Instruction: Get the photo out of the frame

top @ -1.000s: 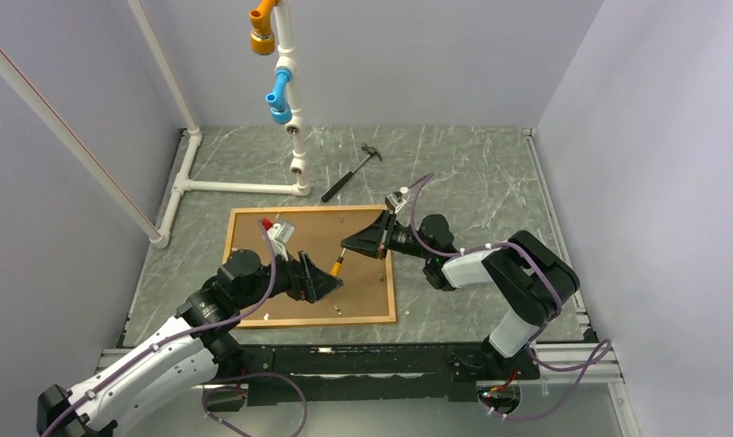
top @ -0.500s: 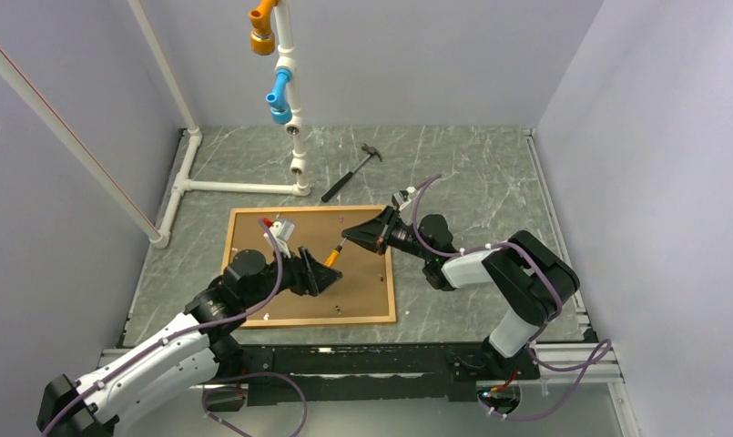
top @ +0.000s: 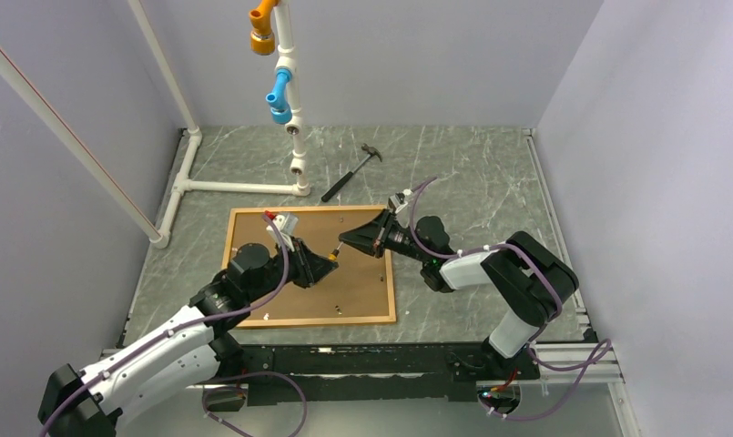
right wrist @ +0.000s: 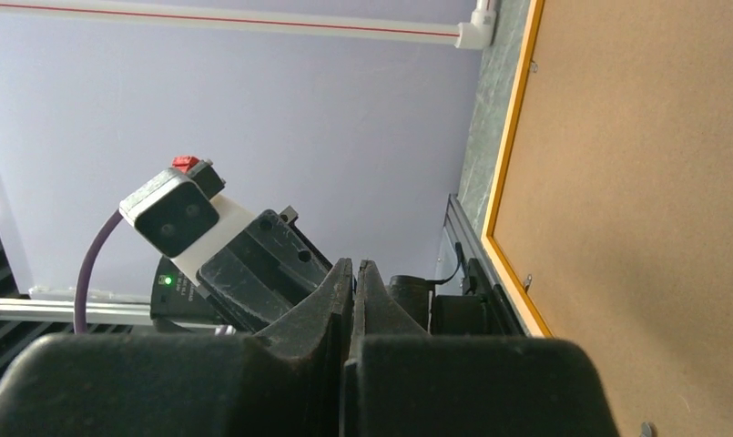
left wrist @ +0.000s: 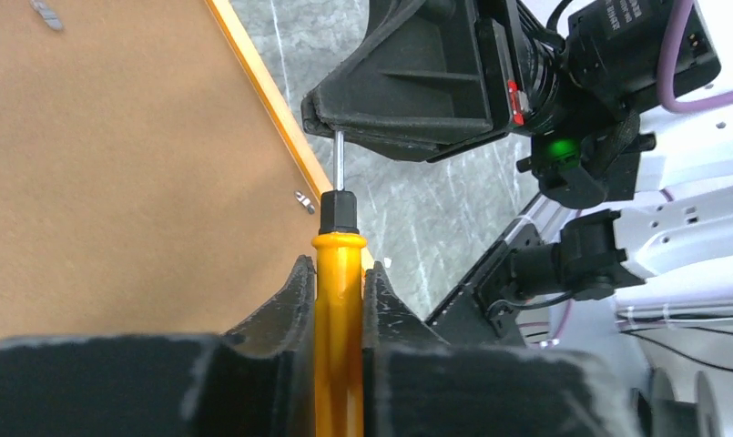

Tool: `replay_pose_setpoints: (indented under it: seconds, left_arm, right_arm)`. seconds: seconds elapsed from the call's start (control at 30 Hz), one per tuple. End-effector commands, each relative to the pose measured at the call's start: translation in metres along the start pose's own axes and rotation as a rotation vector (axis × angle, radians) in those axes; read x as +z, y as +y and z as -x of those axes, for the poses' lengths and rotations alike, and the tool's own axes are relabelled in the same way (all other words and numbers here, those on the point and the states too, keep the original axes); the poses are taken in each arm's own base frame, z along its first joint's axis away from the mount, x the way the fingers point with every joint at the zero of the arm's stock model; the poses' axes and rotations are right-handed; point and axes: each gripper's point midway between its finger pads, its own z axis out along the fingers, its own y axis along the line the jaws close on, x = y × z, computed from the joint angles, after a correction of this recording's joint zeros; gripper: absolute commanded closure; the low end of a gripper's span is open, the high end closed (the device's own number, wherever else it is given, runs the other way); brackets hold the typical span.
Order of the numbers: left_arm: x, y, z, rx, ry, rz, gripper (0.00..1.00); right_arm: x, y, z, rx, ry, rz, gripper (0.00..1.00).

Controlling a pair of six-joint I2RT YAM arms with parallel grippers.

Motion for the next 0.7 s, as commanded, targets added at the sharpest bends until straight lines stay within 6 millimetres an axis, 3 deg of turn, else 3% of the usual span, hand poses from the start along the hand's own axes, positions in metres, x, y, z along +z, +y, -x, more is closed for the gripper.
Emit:
replay_pose_setpoints:
  seconds: [0.0, 0.03, 0.07, 0.13, 0.2, 0.33, 0.5, 0.67]
  left_arm:
    - [-0.003, -0.019, 0.020, 0.029, -0.041, -0.040, 1.00]
    - [-0.005, -0.014, 0.020, 0.029, -0.038, -0.013, 1.00]
    - [-0.008, -0.007, 0.018, 0.031, -0.021, 0.032, 1.00]
    - [-0.016, -0.001, 0.019, 0.053, 0.009, 0.086, 1.00]
    - [-0.026, 0.007, 0.021, 0.071, 0.055, 0.144, 1.00]
    - [-0.052, 0.032, 0.028, 0.084, 0.143, 0.265, 1.00]
    - [-0.074, 0.059, 0.039, 0.071, 0.255, 0.383, 1.00]
    - [-0.077, 0.095, 0.055, 0.028, 0.344, 0.486, 1.00]
  right_arm:
    - [0.006, 0.030, 0.004, -0.071, -0.004, 0.080, 1.00]
    - [0.006, 0.029, 0.001, -0.087, 0.013, 0.071, 1.00]
    - [0.006, 0.024, 0.003, -0.112, 0.018, 0.042, 0.93]
    - [0.006, 0.006, 0.003, -0.177, 0.050, -0.070, 0.65]
    - [0.002, -0.012, 0.007, -0.274, 0.077, -0.204, 0.45]
    - [-0.020, -0.044, 0.026, -0.477, 0.094, -0.442, 0.27]
    - [-0.051, -0.087, 0.048, -0.632, 0.190, -0.737, 0.27]
    - [-0.071, -0.104, 0.068, -0.741, 0.211, -0.901, 0.34]
